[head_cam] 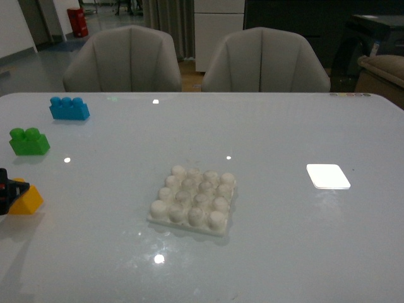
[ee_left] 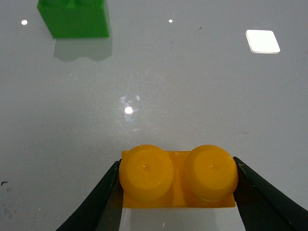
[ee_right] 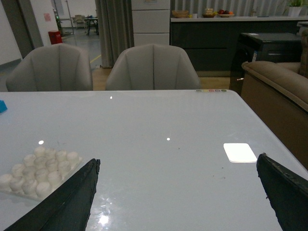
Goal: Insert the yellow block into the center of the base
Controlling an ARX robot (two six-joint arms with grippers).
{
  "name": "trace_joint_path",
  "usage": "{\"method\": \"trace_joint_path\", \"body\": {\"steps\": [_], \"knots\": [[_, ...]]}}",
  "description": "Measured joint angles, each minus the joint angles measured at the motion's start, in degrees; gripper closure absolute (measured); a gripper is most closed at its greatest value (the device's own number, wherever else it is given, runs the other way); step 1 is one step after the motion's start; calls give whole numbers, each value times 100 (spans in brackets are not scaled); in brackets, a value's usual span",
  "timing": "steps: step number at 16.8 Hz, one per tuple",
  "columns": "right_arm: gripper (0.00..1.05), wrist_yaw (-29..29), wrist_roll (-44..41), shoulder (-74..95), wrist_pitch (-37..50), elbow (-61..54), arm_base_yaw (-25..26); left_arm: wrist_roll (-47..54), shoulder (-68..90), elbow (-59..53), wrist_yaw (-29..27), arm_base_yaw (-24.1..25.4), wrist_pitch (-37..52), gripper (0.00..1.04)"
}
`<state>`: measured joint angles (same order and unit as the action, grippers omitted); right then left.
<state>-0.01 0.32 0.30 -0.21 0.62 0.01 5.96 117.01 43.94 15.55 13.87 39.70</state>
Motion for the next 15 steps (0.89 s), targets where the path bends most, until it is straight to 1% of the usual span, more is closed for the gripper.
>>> {"method": "trace_joint_path", "body": {"steps": [1,3,5,6,12,15], "knots": [[6,0,0,0,0,0,0,0,-208,-72,-20,-98,-35,47],[6,0,0,0,2,0,0,-24,-846,-247,-162,-505,-186,47],[6,0,0,0,2,0,0,-258,-1445,-345,-529,-1145,-280,47],[6,0,0,0,2,0,0,-417,-1703,-369,-811,-1609,-315,47],[6,0,0,0,2,0,0,-774,-1860,-352,-1438,-2712,-516,47],[6,0,0,0,2,0,0,-1486,-1515,50,-2159,-3838,-522,47]]}}
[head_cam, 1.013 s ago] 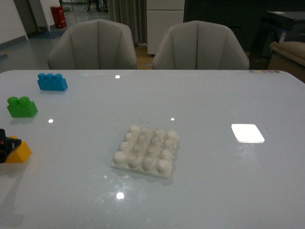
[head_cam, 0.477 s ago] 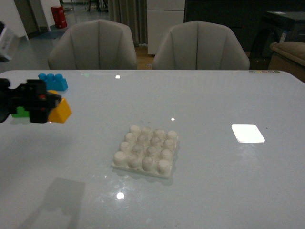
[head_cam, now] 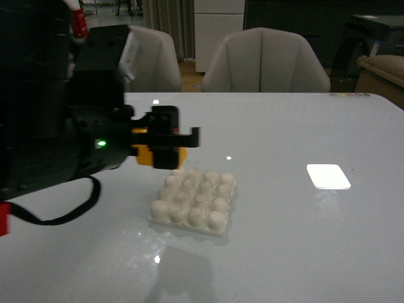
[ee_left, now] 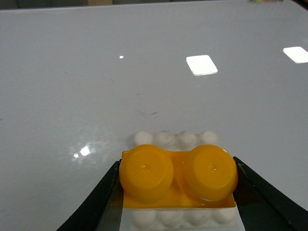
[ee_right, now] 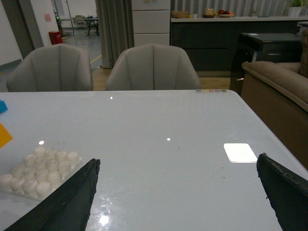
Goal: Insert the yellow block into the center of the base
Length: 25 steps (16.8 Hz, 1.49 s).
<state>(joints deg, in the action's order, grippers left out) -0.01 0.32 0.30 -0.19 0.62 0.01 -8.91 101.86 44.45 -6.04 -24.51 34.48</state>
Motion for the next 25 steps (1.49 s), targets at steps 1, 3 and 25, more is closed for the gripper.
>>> {"method": "trace_joint_path", "body": {"steps": [1,3,25], "knots": [[6,0,0,0,0,0,0,-208,227,208,-188,-293,-20,47],[6,0,0,0,0,0,0,-466,741,470,-461,-734,-109,47],[6,0,0,0,0,0,0,-308,1950,1069,-706,-555,105,47]]}}
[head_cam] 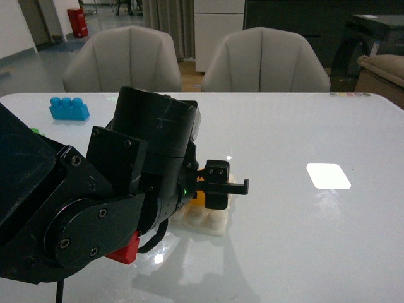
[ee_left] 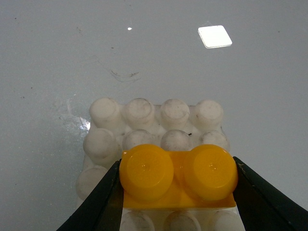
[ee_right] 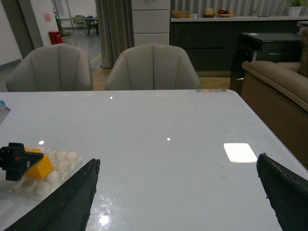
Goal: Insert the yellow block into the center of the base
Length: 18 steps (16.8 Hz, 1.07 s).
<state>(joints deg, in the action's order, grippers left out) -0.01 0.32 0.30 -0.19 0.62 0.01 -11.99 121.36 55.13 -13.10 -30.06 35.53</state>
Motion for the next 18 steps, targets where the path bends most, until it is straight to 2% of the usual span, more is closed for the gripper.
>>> {"method": "trace_joint_path", "body": {"steps": [9,18], "knots": [[6,0,0,0,0,0,0,350,203,-7,98,74,133,47],[6,0,0,0,0,0,0,496,280,216,101,52,-264,47]]}}
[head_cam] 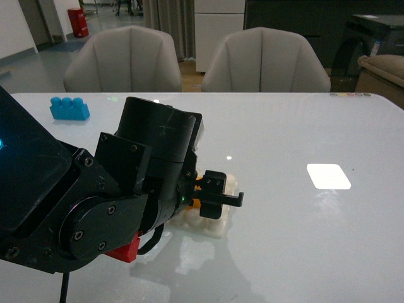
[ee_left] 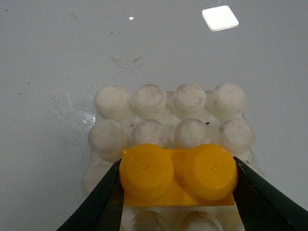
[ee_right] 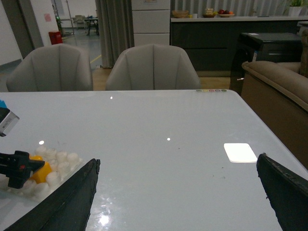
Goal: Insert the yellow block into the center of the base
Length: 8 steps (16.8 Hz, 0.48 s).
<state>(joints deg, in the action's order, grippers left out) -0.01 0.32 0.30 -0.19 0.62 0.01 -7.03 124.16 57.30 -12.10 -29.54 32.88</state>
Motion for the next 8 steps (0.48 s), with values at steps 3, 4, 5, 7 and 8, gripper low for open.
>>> {"method": "trace_joint_path", "body": {"steps": [3,4,5,7,8], "knots": [[6,0,0,0,0,0,0,-7,0,4,87,44,22,15],[6,0,0,0,0,0,0,-28,-4,4,101,68,63,5],[6,0,0,0,0,0,0,-39,-24,4,118,90,90,7],[6,0,0,0,0,0,0,-63,-192,4,129,146,94,7],[6,0,0,0,0,0,0,-90,-356,2,138,164,118,7]]}}
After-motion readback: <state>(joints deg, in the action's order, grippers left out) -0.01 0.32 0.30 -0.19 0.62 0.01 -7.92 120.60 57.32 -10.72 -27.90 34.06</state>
